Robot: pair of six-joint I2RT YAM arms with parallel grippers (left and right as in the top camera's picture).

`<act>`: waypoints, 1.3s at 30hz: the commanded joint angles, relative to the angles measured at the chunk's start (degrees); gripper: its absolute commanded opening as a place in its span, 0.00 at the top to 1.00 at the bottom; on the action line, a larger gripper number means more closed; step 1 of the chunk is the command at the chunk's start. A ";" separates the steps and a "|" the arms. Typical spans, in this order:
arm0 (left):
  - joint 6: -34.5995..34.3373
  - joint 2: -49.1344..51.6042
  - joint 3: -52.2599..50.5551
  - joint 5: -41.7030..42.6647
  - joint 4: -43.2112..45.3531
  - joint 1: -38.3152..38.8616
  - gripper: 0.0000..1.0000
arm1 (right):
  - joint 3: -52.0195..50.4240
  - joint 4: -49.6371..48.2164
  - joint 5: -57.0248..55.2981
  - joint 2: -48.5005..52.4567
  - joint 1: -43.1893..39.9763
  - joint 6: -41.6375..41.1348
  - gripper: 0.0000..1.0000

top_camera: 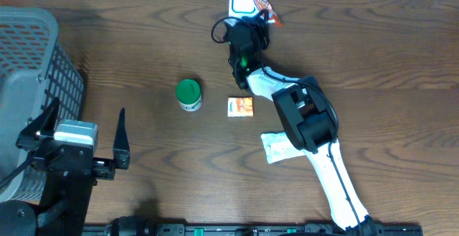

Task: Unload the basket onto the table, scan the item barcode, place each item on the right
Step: 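Hold the bar's barcode in front of the white scanner, then carry the red bar to the right edge and release it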

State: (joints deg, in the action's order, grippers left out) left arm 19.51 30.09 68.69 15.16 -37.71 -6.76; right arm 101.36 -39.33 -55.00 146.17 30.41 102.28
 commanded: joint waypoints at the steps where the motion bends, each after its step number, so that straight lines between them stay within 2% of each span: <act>1: 0.35 -0.24 -0.24 0.76 0.02 -0.42 0.08 | 0.04 4.85 -3.93 -14.32 1.29 -5.03 0.99; 5: 0.33 -0.24 -0.24 0.70 0.04 -0.42 0.08 | 0.04 27.71 -9.18 -26.53 0.66 -22.16 0.99; 9: 0.31 -0.24 -0.24 0.72 0.04 -0.39 0.07 | 0.04 57.70 -8.09 -37.07 -2.64 -47.47 0.99; 12: 0.31 -0.24 -0.24 0.74 0.26 -0.39 0.08 | 0.04 79.47 0.46 -43.30 -8.35 -67.41 0.99; 14: 0.31 -0.24 -0.24 0.74 0.26 -0.39 0.07 | 0.04 88.04 6.54 -45.51 -14.16 -76.83 0.99; 16: 0.31 -0.24 -0.24 0.74 0.26 -0.39 0.08 | 0.04 92.52 12.66 -46.56 -21.59 -84.13 0.99; 20: 0.31 -0.24 -0.24 0.74 0.26 -0.39 0.07 | -0.39 95.43 24.46 -45.27 -38.95 -92.37 0.99; 26: 0.28 -0.24 -0.24 0.74 0.26 -0.39 0.08 | -5.60 88.89 39.93 -42.45 -55.25 -93.74 0.99; 34: 0.28 -0.24 -0.24 0.74 0.22 -0.39 0.08 | -21.40 68.35 43.34 -39.01 -64.04 -96.08 0.99; 39: 0.31 -0.24 -0.24 0.72 0.22 -0.39 0.08 | -26.71 62.47 43.12 -36.76 -66.88 -97.55 0.98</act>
State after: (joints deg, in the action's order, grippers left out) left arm 19.51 30.13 68.47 15.14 -37.54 -6.76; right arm 76.40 24.27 -13.06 108.31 -34.63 7.09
